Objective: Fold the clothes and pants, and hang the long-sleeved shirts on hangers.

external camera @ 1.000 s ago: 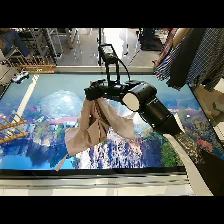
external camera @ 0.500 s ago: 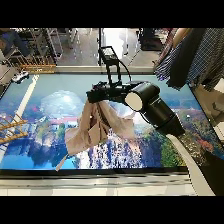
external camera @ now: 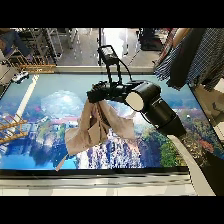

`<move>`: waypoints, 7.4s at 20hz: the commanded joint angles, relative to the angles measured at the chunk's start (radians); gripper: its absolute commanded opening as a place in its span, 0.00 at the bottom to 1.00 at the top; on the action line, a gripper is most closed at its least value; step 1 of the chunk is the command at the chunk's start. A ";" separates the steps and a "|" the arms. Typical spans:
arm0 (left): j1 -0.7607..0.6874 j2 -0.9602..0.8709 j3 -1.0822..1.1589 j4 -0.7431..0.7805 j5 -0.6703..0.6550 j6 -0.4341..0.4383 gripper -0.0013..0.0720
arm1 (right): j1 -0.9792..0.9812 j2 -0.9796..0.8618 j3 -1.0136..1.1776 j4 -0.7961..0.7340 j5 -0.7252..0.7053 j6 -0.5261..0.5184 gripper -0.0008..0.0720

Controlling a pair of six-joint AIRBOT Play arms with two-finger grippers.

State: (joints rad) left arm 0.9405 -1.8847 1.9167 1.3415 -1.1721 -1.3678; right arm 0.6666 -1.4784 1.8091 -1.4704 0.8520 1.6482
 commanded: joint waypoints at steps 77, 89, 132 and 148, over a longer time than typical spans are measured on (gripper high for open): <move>-0.777 -0.094 -0.221 -1.803 -0.680 1.184 0.04 | 0.050 0.233 0.152 -0.235 0.175 -0.912 0.72; -0.785 -0.094 -0.221 -1.788 -0.680 1.166 0.04 | -0.085 -0.108 0.151 -0.164 -0.138 -1.017 0.65; -1.296 0.254 -0.477 -0.858 0.352 0.055 0.91 | -0.156 0.016 0.196 -0.583 -0.059 -0.342 0.04; -0.928 0.201 -0.192 -0.908 0.577 -0.046 0.04 | -0.156 0.047 0.182 -0.217 0.185 -0.456 0.04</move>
State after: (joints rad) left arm -0.0830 -1.6413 1.6043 0.4435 -0.4808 -1.3979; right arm 0.5114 -1.4330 1.9999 -1.7565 0.9863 1.2427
